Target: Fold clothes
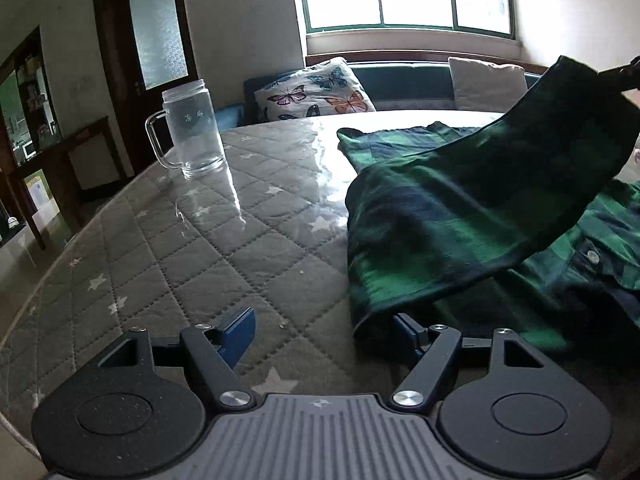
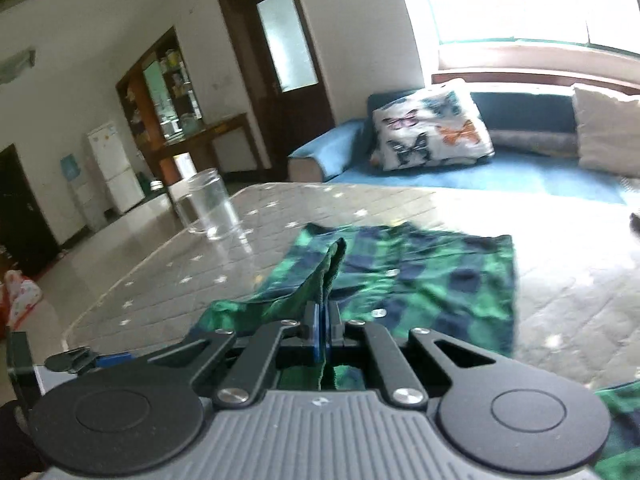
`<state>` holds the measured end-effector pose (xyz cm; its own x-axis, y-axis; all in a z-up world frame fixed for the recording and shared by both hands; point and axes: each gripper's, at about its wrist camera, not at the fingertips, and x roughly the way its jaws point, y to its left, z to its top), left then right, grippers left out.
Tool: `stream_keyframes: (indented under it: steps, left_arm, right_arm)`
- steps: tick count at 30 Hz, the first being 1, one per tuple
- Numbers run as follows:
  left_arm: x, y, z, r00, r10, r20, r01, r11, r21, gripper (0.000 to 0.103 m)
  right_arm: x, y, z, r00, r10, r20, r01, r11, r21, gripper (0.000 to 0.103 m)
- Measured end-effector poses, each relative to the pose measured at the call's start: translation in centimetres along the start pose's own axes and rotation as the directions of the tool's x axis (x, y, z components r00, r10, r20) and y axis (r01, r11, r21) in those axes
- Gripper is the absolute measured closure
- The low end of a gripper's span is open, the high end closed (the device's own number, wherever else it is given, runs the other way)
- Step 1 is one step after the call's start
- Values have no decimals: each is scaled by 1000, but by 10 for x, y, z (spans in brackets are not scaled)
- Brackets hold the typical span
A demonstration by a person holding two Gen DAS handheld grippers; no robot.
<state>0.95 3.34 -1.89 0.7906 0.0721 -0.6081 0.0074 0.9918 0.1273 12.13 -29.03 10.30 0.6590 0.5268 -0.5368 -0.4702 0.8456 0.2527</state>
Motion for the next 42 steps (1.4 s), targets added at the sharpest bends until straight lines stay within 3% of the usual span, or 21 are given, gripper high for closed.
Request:
stream_keyframes:
  steps: [3, 9, 11, 17, 19, 20, 22, 26, 30, 36, 42]
  left_arm:
    - [-1, 1, -3, 1000, 1, -6, -1, 1000, 1, 28]
    - [-8, 8, -2, 1000, -14, -13, 15, 1000, 10, 29]
    - [-12, 12, 2, 999, -32, -12, 32, 999, 18, 29]
    - [-31, 33, 25, 998, -40, 40, 39, 999, 20, 29]
    - [-29, 36, 36, 998, -48, 50, 48, 999, 5, 37]
    - [-26, 33, 41, 997, -55, 50, 55, 998, 11, 39]
    - [-20, 27, 52, 996, -78, 49, 77, 997, 21, 53]
    - [6, 5, 71, 984, -172, 40, 170, 984, 44, 63]
    - [39, -16, 85, 970, -241, 20, 239, 969, 69, 72]
    - [86, -26, 85, 961, -270, -62, 275, 958, 84, 72]
    - [88, -18, 82, 956, -289, -49, 292, 954, 70, 70]
  right_arm:
    - [1, -16, -14, 998, -48, -27, 49, 998, 42, 101]
    - [27, -47, -59, 980, -112, -165, 139, 977, 161, 101]
    - [27, -52, -64, 978, -125, -167, 153, 973, 172, 101]
    - [9, -47, -56, 986, -154, -63, 163, 972, 168, 101]
    - [14, -51, -58, 983, -163, -85, 176, 969, 172, 101]
    - [18, -53, -60, 981, -165, -102, 182, 967, 179, 101]
    - [21, -53, -62, 979, -173, -111, 191, 964, 183, 101]
    - [-7, -37, -51, 992, -118, -42, 124, 974, 189, 101]
    - [-15, -33, -47, 991, -132, -22, 133, 977, 167, 101]
    - [-9, -57, -53, 983, -177, -40, 181, 954, 238, 101]
    - [28, -77, -74, 964, -199, -176, 240, 937, 255, 101]
